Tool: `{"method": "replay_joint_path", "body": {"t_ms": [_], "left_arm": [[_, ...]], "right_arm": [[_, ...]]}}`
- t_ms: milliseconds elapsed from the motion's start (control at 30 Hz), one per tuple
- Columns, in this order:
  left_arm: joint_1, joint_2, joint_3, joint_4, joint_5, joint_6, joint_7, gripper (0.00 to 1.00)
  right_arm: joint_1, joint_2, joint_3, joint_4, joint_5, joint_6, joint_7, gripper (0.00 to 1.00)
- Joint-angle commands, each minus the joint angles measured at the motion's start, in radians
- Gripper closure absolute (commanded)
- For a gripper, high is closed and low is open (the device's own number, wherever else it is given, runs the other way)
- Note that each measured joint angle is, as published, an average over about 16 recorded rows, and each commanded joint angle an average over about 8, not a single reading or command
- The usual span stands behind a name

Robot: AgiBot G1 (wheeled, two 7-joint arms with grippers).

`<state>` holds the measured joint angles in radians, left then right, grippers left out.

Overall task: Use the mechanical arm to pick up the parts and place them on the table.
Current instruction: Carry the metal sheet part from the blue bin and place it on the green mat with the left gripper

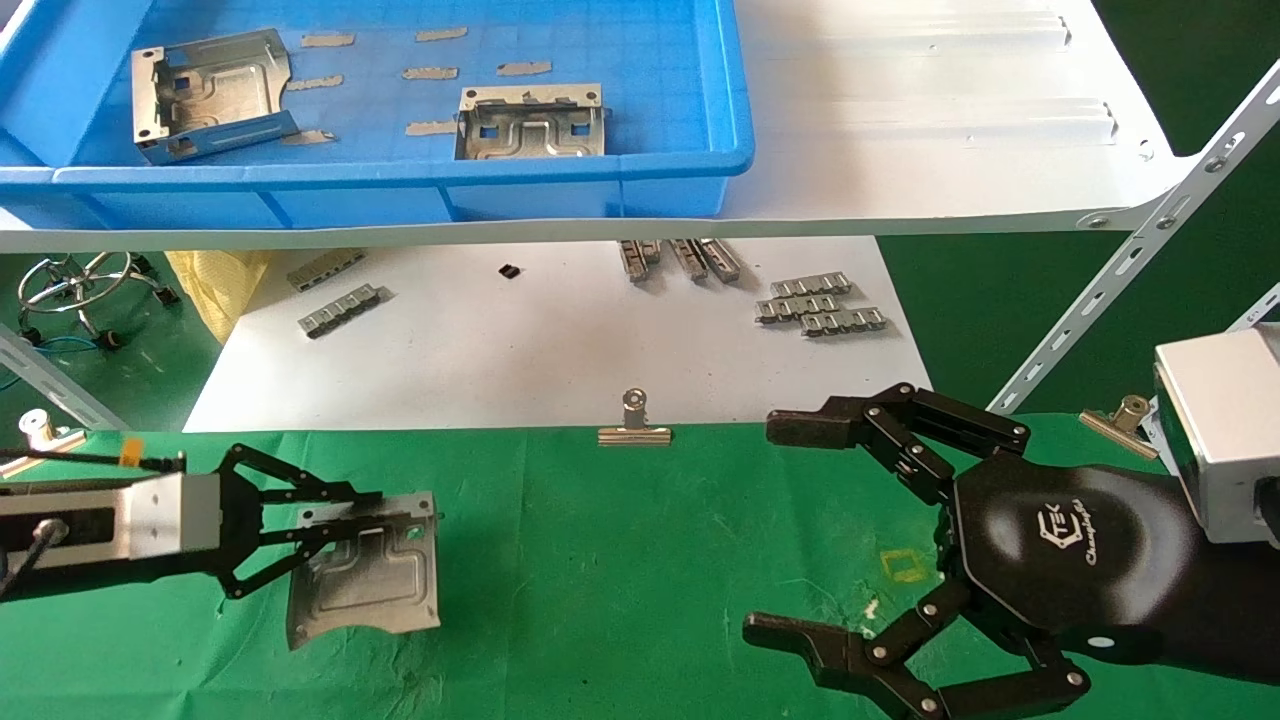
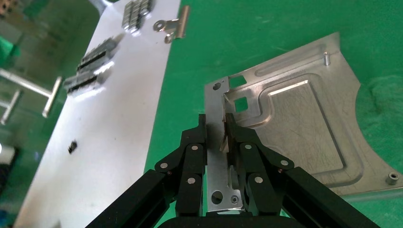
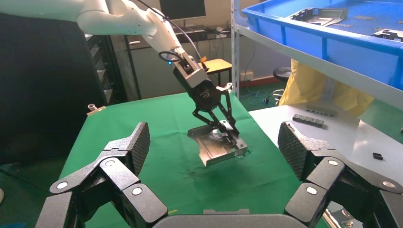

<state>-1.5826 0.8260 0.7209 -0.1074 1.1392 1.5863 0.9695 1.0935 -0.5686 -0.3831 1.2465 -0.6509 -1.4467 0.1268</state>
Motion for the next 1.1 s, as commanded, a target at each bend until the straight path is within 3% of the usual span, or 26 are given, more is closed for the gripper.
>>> {"method": "replay_joint_path", "body": {"t_ms": [33, 133, 167, 467, 700, 900, 1100], "left_arm": [[0.007, -0.004, 0.006, -0.012, 0.003, 0.002, 0.018, 0.42], [0.015, -0.005, 0.017, -0.026, 0.008, 0.001, 0.049, 0.06], [0.017, -0.005, 0.021, -0.029, 0.01, 0.0, 0.059, 0.0], [0.012, 0.005, 0.042, -0.015, 0.016, -0.007, 0.122, 0.0], [0.003, 0.006, 0.039, 0.01, -0.006, 0.001, 0.098, 0.0], [0.016, -0.011, 0.021, 0.021, -0.067, 0.016, -0.093, 0.0], [0.094, -0.029, -0.048, 0.034, -0.21, 0.018, -0.322, 0.0]], "right_arm": [[0.0, 0.0, 0.0, 0.0, 0.0, 0.0, 0.0, 0.0], [0.0, 0.0, 0.0, 0.0, 0.0, 0.0, 0.0, 0.0], [0.0, 0.0, 0.0, 0.0, 0.0, 0.0, 0.0, 0.0], [0.0, 0.0, 0.0, 0.0, 0.0, 0.0, 0.0, 0.0], [0.0, 0.0, 0.0, 0.0, 0.0, 0.0, 0.0, 0.0], [0.0, 0.0, 0.0, 0.0, 0.0, 0.0, 0.0, 0.0], [0.0, 0.0, 0.0, 0.0, 0.0, 0.0, 0.0, 0.0]]}}
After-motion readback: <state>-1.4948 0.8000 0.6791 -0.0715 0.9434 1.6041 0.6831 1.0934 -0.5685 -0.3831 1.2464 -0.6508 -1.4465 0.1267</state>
